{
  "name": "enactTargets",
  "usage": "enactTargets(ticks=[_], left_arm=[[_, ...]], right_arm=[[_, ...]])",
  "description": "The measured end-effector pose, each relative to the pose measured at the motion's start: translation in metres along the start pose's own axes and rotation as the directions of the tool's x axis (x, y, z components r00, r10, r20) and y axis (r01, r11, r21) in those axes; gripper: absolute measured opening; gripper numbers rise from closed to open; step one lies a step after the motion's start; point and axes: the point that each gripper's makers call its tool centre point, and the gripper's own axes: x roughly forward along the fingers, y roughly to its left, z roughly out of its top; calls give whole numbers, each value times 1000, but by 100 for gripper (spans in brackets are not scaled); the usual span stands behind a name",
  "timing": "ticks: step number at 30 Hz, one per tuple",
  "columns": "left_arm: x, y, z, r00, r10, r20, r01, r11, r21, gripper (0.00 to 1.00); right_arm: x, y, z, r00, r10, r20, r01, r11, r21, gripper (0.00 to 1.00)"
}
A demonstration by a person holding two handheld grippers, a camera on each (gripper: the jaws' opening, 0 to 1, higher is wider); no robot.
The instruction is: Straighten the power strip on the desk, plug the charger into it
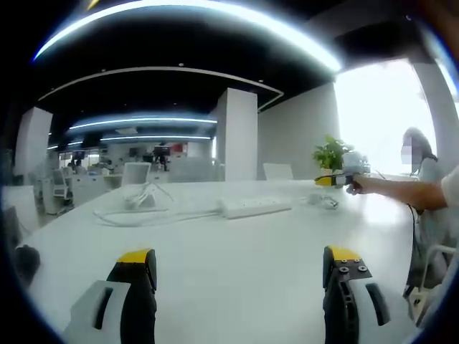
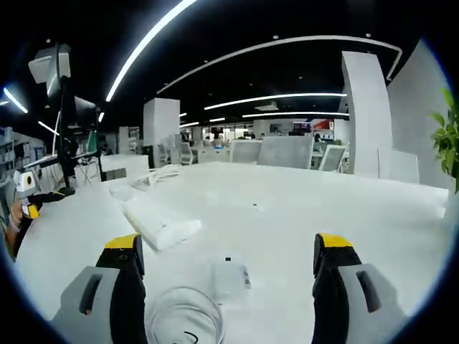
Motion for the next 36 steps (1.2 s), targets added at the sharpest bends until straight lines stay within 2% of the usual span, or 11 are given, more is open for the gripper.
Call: enactTargets(ticks=[8,10,18,36], left_arm=[[0,0,0,1000,-1,0,1,1000,1,99],[0,0,-1,1000,0,-3,0,1000,0,99],[0,0,-1,1000,1,-1,-1,1000,1,99],[0,1,-2,1000,1,0,-1,1000,-2,99]], right_arm=[[0,4,-6,999,18,-45,-17,1000,9,94],[-1,11,-8,998,20,-55,-19,1000,8,91],[-1,4,-15,994,15,-111,-15,1000,-3,84],[3,1,-28,982,19,-190,-25,999,-28,79]])
